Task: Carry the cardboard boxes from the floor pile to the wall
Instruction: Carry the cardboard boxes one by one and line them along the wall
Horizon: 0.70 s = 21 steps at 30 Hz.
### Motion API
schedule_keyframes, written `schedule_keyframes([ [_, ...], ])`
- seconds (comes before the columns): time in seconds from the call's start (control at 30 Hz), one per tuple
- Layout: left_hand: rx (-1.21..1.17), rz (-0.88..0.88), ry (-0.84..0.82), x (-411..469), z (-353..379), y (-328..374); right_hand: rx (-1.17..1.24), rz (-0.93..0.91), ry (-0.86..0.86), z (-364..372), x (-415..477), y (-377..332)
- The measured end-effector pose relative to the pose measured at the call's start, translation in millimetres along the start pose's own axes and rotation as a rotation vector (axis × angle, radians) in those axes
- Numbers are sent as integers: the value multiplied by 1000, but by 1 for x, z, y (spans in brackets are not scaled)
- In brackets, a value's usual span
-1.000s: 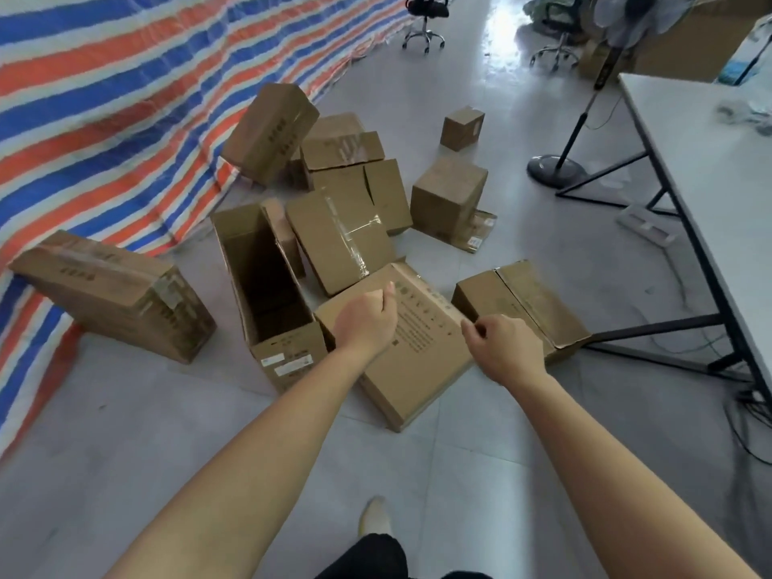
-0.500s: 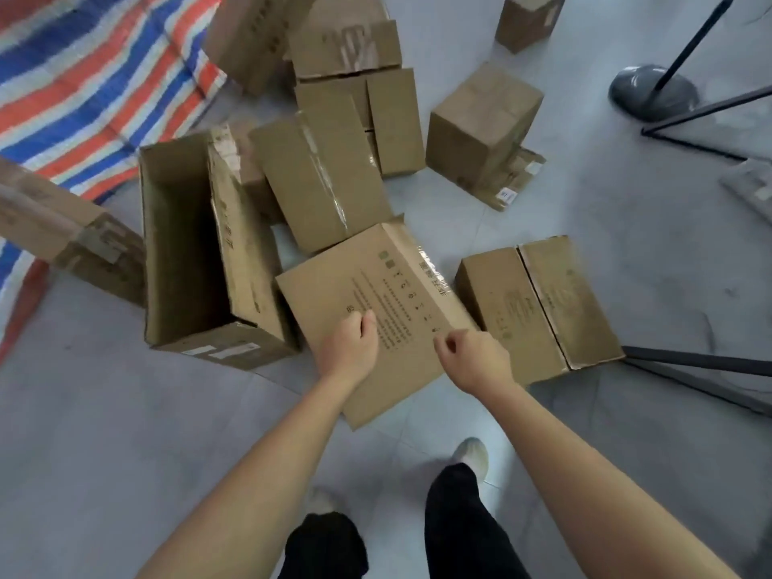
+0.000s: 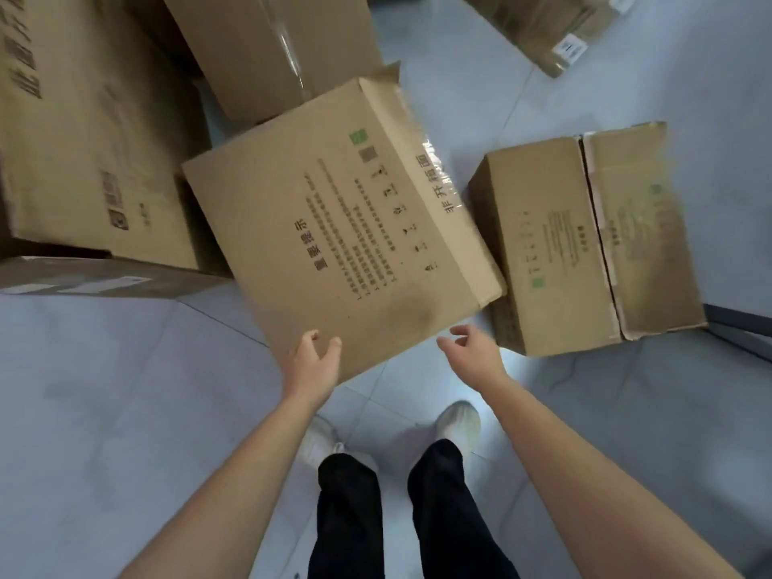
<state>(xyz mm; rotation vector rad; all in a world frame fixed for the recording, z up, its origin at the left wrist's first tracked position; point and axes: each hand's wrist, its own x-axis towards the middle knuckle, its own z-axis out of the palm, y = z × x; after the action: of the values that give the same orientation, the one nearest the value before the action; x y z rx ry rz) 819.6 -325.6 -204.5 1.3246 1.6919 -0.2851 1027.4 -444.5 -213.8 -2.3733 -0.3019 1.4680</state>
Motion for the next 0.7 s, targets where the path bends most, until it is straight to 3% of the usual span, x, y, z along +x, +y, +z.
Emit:
schedule_keyframes([
  [0.23, 259, -24, -85, 73, 57, -55, 505, 257, 127, 24, 108, 46],
  [0.47, 277, -46, -85, 86, 80, -79, 1127, 226, 80, 5, 141, 45],
  [0.57, 218, -52, -60, 87, 76, -79, 1206, 236, 87, 3, 133, 52],
  [0.7, 24, -149, -44, 90, 65, -82, 954, 231, 23, 3, 108, 58],
])
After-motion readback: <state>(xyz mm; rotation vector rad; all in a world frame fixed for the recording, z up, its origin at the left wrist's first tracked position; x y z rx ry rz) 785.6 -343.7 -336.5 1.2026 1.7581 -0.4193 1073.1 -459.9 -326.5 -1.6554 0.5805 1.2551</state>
